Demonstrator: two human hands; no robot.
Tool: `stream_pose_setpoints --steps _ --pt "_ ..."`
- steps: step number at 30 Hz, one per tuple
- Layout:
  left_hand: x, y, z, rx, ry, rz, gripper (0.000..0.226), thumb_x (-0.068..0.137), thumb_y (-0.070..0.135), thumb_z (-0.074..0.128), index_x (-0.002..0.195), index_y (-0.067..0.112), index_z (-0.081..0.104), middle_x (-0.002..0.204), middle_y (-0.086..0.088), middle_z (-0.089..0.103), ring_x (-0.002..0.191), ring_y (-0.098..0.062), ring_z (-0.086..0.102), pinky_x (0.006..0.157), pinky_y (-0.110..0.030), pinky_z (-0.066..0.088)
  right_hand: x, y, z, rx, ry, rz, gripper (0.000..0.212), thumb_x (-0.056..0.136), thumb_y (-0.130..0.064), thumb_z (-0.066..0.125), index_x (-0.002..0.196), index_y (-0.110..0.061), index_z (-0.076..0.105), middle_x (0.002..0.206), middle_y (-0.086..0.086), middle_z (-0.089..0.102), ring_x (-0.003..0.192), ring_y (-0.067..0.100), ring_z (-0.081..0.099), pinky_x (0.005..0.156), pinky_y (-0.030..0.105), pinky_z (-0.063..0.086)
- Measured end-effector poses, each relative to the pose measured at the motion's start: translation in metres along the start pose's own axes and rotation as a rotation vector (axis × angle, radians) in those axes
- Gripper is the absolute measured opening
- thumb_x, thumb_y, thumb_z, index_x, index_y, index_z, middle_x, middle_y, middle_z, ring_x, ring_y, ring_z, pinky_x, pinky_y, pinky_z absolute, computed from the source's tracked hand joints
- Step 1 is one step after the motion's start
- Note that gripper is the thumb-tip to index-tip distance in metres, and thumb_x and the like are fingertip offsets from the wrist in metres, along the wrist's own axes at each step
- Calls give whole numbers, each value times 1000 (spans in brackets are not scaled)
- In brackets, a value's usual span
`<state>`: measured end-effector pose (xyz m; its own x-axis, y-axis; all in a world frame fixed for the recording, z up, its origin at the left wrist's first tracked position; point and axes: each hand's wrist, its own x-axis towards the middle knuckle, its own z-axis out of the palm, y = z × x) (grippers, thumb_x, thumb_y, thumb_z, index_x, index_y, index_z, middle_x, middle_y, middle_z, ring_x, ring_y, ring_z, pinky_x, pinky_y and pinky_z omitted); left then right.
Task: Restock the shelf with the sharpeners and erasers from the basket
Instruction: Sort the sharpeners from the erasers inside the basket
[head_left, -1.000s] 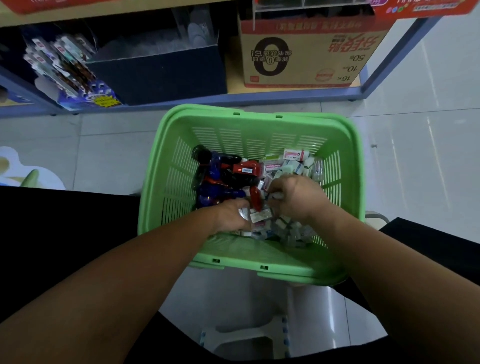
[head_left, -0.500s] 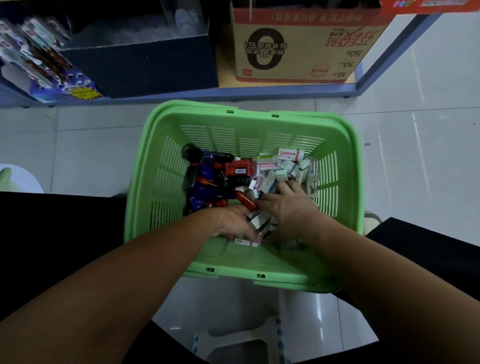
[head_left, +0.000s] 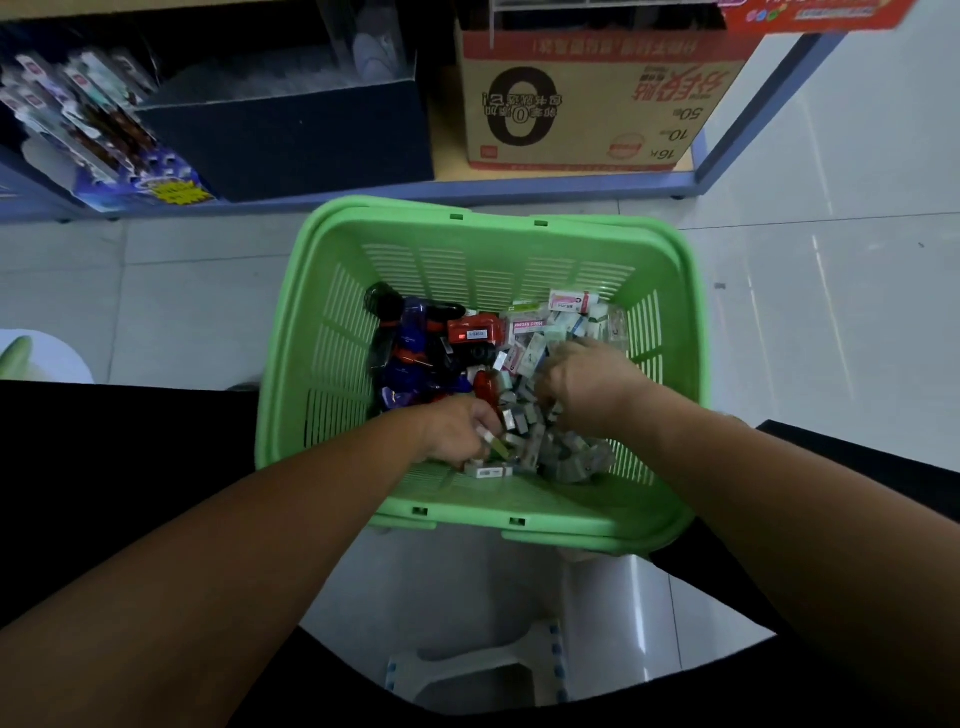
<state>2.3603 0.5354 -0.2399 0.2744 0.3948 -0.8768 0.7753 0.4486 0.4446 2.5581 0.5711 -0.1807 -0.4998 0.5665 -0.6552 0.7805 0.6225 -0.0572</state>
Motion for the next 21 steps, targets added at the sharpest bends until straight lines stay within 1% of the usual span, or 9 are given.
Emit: stream_pose_setpoints --steps 2,5,6,9,11,14,16,19,21 --pt "0 -1 0 -73 6 -16 48 92 -10 62 130 19 58 129 -4 60 111 -25 64 81 -33 60 -6 1 -1 0 6 -4 42 94 -39 72 134 -30 63 151 -1 54 148 25 39 128 43 19" --pt "1 3 2 -72 79 -2 34 99 -1 59 128 17 58 129 -12 60 93 -19 62 63 -18 55 -15 1 -5 86 -44 40 52 91 -45 75 139 -33 58 144 -1 60 138 24 50 119 44 39" --pt "3 5 3 -15 63 1 35 99 9 63 133 17 56 130 -13 60 94 -18 62 69 -18 55 -17 -1 -6 137 -59 58 52 91 -40 76 139 -33 58 141 -1 62 133 23 54 112 42 47" --pt "6 8 6 131 -66 -77 69 92 27 73 151 24 38 140 -7 55 120 -27 57 105 -42 50 -21 -5 -6 203 -84 79 54 91 -39 77 141 -32 57 138 -2 63 125 21 59 103 39 54" --pt "7 14 7 88 -109 -133 92 87 24 78 160 27 23 158 -9 41 139 -32 45 115 -49 42 -22 -4 -4 189 -118 82 63 88 -43 79 145 -32 53 146 -3 57 131 22 56 106 41 53" --pt "9 26 10 -20 -116 -160 104 87 19 79 164 25 10 169 -9 20 150 -34 30 118 -45 36 -21 1 -6 180 -176 75 74 87 -45 80 152 -34 46 157 -4 48 141 24 50 110 45 50" --pt "10 30 10 -68 -96 -157 95 90 15 76 163 18 15 165 -11 29 146 -33 38 115 -43 40 -19 3 -6 186 -190 70 79 85 -50 80 154 -34 45 159 -3 46 142 24 48 111 46 49" --pt "16 26 14 -203 -100 -172 65 90 16 77 147 17 45 135 -6 60 120 -24 61 108 -43 50 -18 4 -6 179 -172 61 74 86 -54 78 151 -35 47 155 -4 50 138 23 52 107 44 52" --pt "20 24 18 -257 -127 -171 43 93 17 71 133 20 56 133 -2 61 115 -20 61 100 -39 50 -18 5 -7 184 -153 58 67 89 -51 76 148 -35 50 152 -5 52 135 22 54 105 43 53"
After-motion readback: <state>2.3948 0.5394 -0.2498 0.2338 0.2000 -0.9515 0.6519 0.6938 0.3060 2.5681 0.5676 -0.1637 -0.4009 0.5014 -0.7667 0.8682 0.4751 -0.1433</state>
